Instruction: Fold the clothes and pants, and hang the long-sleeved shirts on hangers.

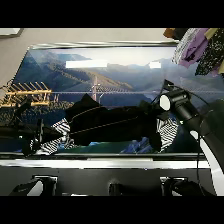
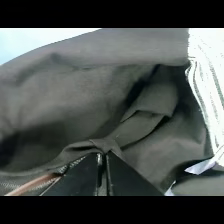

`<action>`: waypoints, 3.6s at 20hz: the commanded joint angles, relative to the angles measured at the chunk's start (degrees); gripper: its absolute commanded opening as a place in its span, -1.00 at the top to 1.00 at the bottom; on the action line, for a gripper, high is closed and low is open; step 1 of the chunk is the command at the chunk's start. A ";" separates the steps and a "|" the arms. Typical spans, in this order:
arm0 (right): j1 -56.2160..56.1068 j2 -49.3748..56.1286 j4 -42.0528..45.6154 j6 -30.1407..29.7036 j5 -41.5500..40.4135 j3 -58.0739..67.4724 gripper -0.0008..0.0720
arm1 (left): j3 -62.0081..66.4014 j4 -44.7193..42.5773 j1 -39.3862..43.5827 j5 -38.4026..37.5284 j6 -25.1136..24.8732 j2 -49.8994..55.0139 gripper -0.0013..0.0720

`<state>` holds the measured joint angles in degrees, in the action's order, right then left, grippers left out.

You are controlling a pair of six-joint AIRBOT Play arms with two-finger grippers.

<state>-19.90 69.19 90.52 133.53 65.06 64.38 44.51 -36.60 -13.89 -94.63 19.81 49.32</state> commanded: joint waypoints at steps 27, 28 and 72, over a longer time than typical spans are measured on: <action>-8.87 -11.69 -1.57 -5.62 9.07 13.40 0.88 | 0.04 -0.46 17.31 16.00 0.70 1.22 0.91; -8.87 -11.69 -1.55 -5.64 9.18 13.40 0.88 | 0.02 0.59 19.17 18.53 0.66 1.49 0.91; 26.95 -4.44 -24.52 -97.74 26.40 21.42 -0.41 | 0.04 24.46 38.97 38.77 -10.03 14.51 0.91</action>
<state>5.41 60.47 77.49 58.87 89.27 85.65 44.51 -12.12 25.04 -55.86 9.82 63.79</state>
